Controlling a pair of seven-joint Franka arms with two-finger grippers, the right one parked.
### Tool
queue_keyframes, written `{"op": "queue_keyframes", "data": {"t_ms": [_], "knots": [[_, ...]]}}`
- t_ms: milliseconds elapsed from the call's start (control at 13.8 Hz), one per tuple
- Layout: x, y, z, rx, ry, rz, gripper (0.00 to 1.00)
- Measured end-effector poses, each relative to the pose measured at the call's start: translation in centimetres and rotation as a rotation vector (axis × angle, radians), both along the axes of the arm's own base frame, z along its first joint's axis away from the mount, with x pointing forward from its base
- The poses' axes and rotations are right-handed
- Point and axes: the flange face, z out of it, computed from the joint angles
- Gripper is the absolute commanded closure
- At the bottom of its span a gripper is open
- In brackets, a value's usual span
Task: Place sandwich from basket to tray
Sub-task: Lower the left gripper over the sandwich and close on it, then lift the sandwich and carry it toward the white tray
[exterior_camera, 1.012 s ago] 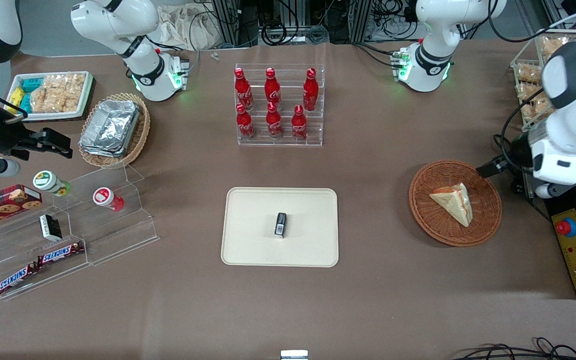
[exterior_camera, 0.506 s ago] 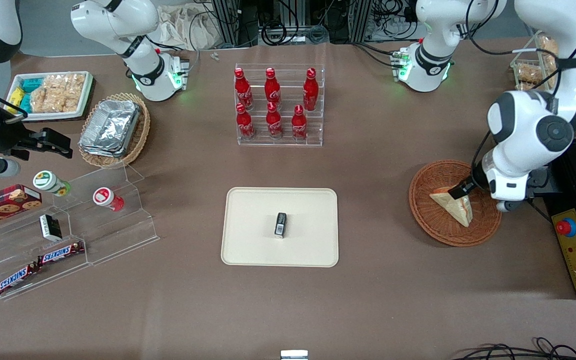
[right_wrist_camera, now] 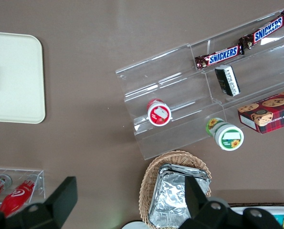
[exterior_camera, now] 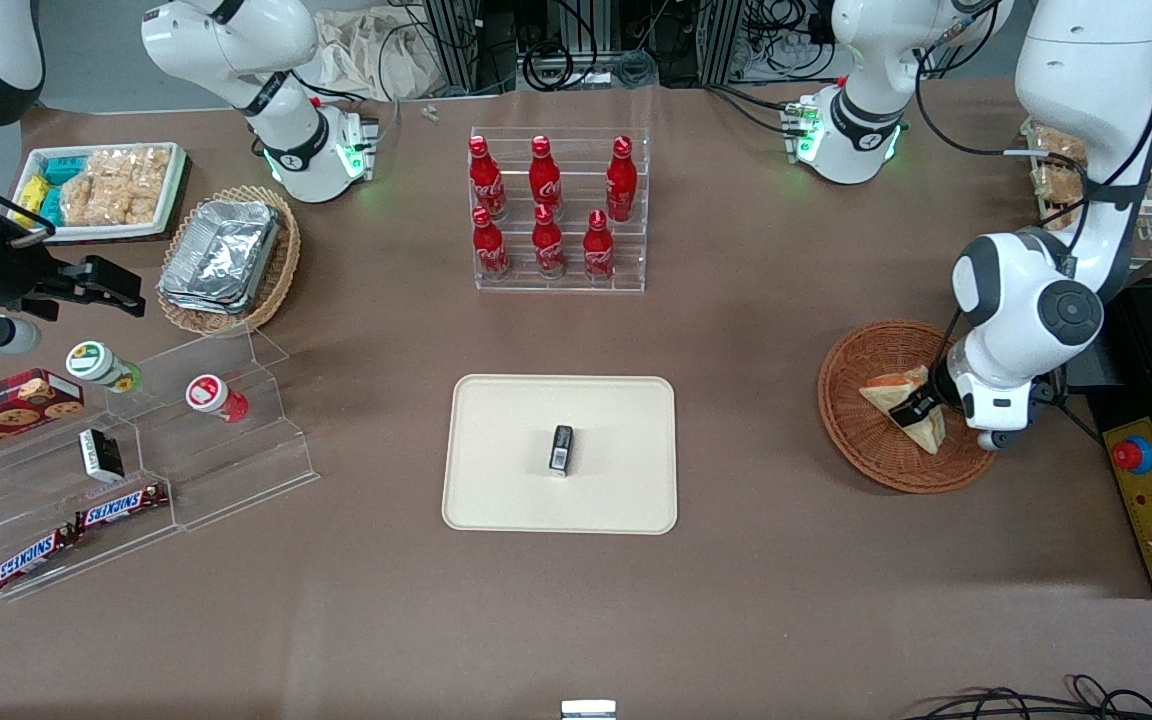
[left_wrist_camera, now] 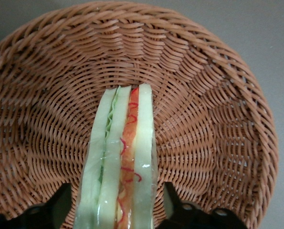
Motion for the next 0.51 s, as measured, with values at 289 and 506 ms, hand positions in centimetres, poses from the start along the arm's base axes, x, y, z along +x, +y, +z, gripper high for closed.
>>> {"op": "queue_keyframes", "data": {"t_ms": [289, 506], "knots": [[0.5, 0.0, 1.8, 0.001, -0.026, -0.002, 1.0], [0.5, -1.0, 10.2, 0.002, 0.015, -0.056, 1.0]]}}
